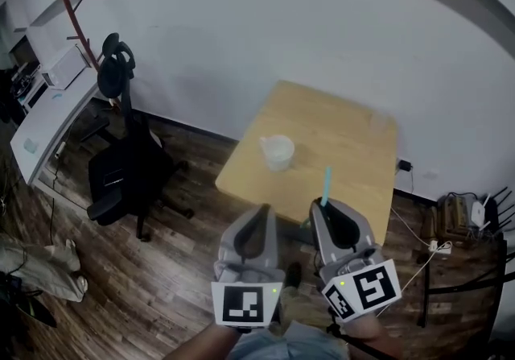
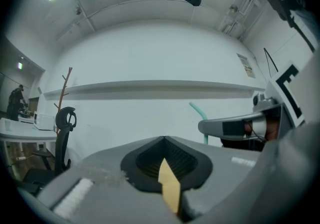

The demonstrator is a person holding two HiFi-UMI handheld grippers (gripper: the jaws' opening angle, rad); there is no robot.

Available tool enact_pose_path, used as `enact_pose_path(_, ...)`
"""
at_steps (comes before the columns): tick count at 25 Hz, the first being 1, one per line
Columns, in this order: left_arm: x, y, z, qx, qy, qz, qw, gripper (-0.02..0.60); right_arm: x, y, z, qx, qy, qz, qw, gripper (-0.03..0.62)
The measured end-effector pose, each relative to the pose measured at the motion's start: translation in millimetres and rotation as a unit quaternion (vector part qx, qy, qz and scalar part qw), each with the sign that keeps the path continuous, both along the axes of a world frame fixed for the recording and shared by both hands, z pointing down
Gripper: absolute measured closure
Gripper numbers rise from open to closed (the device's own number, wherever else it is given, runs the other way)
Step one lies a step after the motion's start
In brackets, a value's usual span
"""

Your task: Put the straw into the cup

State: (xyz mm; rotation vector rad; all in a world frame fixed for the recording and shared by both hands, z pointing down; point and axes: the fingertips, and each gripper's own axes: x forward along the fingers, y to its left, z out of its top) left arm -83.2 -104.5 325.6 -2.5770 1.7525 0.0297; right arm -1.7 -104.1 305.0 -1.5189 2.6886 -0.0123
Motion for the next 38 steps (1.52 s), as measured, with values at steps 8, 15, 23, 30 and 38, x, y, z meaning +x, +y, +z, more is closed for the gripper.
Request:
enact_pose_path(8,16.4,-50.6,16.0,-0.010,-0.019,0.007,0.9997,0.563,21.0,-58.0,14.0,-0.012,-0.017,0.009,1.000,0.565)
enact_pose_path(15,28.4,-116.5,38.9,-0.047,-0.023,-0.001,0.9987,0.563,28.4,-126.1,29.8,-0.037,-0.028,-0.005,0.999,0.565)
enact_pose_path(23,44.4,-179.5,34.2,-0.047,-0.026,-0.017,0.9984,0.563,33.5,-190.0,19.0,-0.034,-0.039,-0.037,0.998,0.565)
enact_pose_path(30,47.1,-214.2,5.2,-0.013,-0.030,-0.039,0.9987,0.563,32.3,-225.3,-6.5,-0.008,-0.052,-0.070,0.996,0.565)
enact_pose_path(38,26.6,-240.8,-10.9,0.000,-0.030,-0.062,0.9976,0.563,11.9,-253.7,-23.7,0.008,-0.060,-0.095,0.994,0.565)
